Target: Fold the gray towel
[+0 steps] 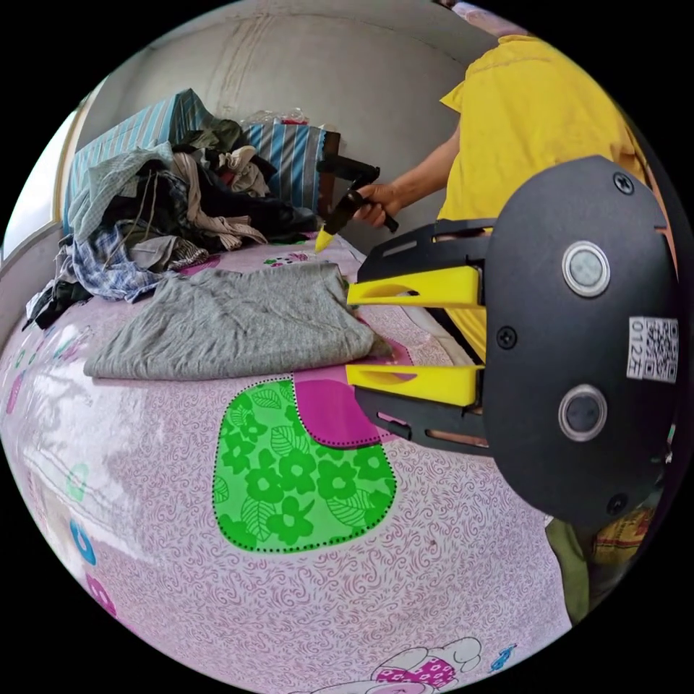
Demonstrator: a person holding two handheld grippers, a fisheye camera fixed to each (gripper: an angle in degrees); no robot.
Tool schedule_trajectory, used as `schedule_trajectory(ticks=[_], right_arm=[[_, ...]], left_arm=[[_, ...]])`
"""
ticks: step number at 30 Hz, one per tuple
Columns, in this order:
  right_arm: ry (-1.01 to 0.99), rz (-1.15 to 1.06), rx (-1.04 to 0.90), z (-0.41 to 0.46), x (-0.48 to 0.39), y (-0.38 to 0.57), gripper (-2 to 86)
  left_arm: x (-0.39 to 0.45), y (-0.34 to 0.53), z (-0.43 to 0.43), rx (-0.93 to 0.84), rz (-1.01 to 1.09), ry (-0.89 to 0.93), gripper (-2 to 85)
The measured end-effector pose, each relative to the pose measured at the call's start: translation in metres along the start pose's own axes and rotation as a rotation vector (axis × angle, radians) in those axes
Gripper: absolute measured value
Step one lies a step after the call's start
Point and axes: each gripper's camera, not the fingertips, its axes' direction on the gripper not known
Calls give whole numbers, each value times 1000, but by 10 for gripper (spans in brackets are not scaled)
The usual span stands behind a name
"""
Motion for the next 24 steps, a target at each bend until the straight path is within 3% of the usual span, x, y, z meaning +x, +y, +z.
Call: schedule_trajectory(ticks=[6,10,16,24], right_arm=[[-127,146,4,34,37,-34,92],[-9,107,-23,56,32,-40,68],[-17,129,-12,71,39,-48,67],[14,149,-54,97,48,-71,28]], left_arm=[[57,-30,2,-21,0,-9,94],[98,-47,-1,-34,12,-15,88],[190,-83,-6,-87,106,-109,77],[306,-142,-23,-182,174,-85,22]])
